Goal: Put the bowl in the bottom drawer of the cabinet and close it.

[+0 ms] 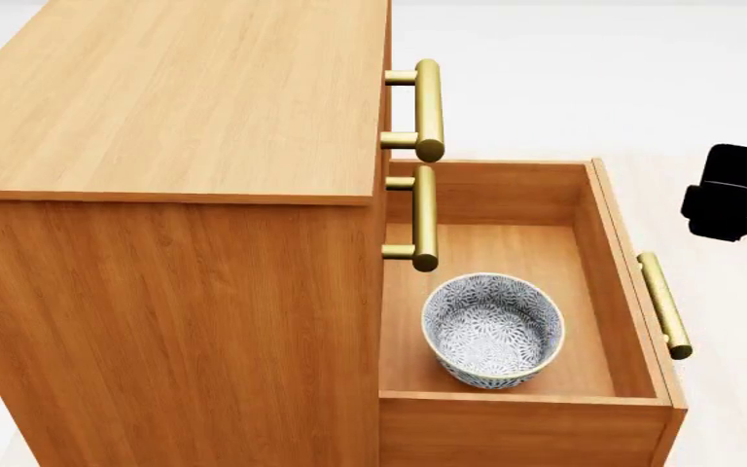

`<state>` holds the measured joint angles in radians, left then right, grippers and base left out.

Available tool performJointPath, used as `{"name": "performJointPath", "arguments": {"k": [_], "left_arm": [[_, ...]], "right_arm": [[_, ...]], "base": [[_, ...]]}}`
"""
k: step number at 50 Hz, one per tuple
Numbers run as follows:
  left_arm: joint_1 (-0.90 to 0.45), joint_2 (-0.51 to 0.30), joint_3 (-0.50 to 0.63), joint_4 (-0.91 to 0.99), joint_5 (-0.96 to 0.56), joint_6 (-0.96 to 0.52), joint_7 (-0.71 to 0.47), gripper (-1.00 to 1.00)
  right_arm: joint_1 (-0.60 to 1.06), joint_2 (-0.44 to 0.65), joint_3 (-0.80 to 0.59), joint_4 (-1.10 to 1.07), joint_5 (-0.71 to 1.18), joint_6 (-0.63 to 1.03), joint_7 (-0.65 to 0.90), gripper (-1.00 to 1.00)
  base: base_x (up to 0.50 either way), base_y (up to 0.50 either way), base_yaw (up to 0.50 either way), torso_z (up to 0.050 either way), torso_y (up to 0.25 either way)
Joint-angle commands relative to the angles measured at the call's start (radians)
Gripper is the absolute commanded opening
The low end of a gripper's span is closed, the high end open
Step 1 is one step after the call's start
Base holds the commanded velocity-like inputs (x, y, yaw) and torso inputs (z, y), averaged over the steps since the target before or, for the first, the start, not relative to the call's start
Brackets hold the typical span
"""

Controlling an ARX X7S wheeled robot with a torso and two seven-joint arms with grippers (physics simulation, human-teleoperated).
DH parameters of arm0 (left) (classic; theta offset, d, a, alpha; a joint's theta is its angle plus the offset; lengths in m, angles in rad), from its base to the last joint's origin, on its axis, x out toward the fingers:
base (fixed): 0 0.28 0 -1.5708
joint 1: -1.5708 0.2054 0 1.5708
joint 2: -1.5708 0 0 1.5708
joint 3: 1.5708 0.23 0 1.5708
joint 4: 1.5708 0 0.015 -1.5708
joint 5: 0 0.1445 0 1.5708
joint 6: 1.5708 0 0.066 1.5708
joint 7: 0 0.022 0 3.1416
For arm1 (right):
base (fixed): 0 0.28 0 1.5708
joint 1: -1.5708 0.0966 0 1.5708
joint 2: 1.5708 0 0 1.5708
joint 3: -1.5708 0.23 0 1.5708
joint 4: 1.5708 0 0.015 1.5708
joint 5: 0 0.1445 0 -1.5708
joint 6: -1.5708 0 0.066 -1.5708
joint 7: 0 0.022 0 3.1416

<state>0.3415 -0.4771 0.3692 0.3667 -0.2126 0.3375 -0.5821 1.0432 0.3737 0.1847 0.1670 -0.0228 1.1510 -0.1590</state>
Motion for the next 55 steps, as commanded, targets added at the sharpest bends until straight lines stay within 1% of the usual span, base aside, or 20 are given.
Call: {"name": "performJointPath", "arguments": {"k": [1, 26, 55], "left_arm": [[0.000, 0.001, 0.000, -0.005, 0.000, 0.006, -0.002, 1.00], [-0.001, 0.000, 0.003, -0.013, -0.001, 0.015, -0.001, 1.00], [0.002, -0.017, 0.011, 0.013, -0.007, -0.009, 0.004, 1.00]], "right_arm": [[-0.078, 0.015, 0.040, -0.060, 0.000, -0.009, 0.007, 1.00], [-0.232, 0.020, 0.102, -0.097, -0.005, -0.063, 0.029, 1.00], [-0.361, 0.025, 0.142, -0.040, -0.012, -0.165, 0.047, 1.00]], "base": [[0.00, 0.00, 0.00, 0.000, 0.000], [0.00, 0.00, 0.00, 0.000, 0.000], [0.00, 0.00, 0.00, 0.000, 0.000]]}}
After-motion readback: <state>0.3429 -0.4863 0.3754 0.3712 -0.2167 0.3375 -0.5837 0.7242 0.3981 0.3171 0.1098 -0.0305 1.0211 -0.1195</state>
